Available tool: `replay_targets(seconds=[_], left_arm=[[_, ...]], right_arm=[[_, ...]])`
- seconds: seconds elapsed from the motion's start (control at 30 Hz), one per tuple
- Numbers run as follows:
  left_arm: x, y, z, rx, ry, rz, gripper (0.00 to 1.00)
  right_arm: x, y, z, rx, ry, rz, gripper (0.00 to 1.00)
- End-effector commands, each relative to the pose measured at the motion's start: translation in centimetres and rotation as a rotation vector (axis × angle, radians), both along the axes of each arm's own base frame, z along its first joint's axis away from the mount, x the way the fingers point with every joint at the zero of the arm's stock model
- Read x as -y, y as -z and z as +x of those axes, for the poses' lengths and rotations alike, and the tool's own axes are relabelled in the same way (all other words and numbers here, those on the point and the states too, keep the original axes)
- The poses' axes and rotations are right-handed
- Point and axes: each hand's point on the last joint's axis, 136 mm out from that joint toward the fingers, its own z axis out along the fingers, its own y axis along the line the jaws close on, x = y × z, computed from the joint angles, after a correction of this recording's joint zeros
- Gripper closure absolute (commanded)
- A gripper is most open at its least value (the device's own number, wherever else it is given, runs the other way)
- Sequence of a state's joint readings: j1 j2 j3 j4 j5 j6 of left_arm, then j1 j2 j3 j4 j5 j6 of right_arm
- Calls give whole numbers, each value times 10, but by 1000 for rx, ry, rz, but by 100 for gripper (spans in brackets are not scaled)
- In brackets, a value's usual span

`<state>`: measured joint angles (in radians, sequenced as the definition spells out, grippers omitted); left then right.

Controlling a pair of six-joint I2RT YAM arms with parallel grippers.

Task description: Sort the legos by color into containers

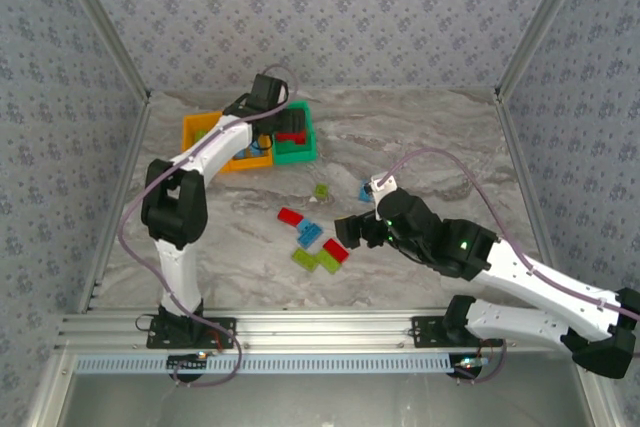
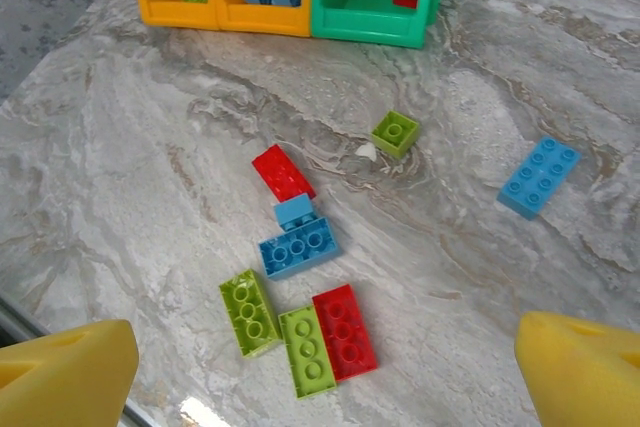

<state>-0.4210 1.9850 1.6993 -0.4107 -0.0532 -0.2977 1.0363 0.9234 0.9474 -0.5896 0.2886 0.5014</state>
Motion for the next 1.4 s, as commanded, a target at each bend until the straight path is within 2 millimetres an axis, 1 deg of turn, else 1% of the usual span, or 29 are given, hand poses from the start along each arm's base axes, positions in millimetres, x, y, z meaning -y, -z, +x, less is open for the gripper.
replay_targets(seconds=[0.0,0.07,0.17,0.23,0.27,0.33,0.37,0.4,0.43,0.5,0.6,0.67,0.73,0.77,0.87,0.93,1.0,1.07,1.1,1.17,1.27,1.37], left_arm=[[-1,-53,-34,48,38,-67,16],[-3,-69,-64,65,56,-97,15],[0,-91,-126,108,127,-122,15],[6,-93,-167,139,197,-106,15],[8,-89,-181,145,213,-97,15],[15,-76,-207,115,245,-86,15],[19,-66,-217,84,254,-70,15],[21,-58,-221,62,251,-56,15],[25,-49,-223,40,252,-45,15],[34,-30,-221,-5,247,-38,14],[51,-2,-205,-67,251,-4,13],[68,18,-190,-108,267,23,13],[83,37,-177,-143,274,39,13],[89,48,-170,-160,271,54,13],[99,70,-152,-176,259,95,13],[101,83,-142,-173,247,122,13],[97,96,-134,-183,224,166,14],[92,108,-128,-201,206,187,17],[91,114,-127,-210,200,191,20],[90,124,-127,-226,202,189,28],[95,133,-130,-242,219,173,36],[96,141,-132,-261,227,169,42]], right_arm=[[19,18,11,-25,112,-51,1],[23,25,20,-47,160,-63,1],[28,40,37,-104,235,-94,2],[31,49,48,-129,278,-121,2],[34,56,55,-138,306,-142,2],[42,70,68,-187,382,-122,1],[43,75,76,-204,402,-90,1],[44,79,81,-216,413,-73,2],[45,82,85,-223,420,-57,2],[49,83,88,-218,433,-41,1],[53,80,83,-212,434,-19,1],[59,79,75,-214,434,-5,1],[69,78,64,-214,443,-3,1],[75,78,60,-214,451,-2,1],[89,76,47,-204,465,18,1],[100,78,36,-211,481,21,1],[106,78,30,-208,488,42,0],[110,76,26,-204,493,64,1],[111,75,24,-201,492,72,1],[110,72,22,-202,481,88,1],[105,64,21,-200,453,118,0],[101,57,20,-199,430,133,1]])
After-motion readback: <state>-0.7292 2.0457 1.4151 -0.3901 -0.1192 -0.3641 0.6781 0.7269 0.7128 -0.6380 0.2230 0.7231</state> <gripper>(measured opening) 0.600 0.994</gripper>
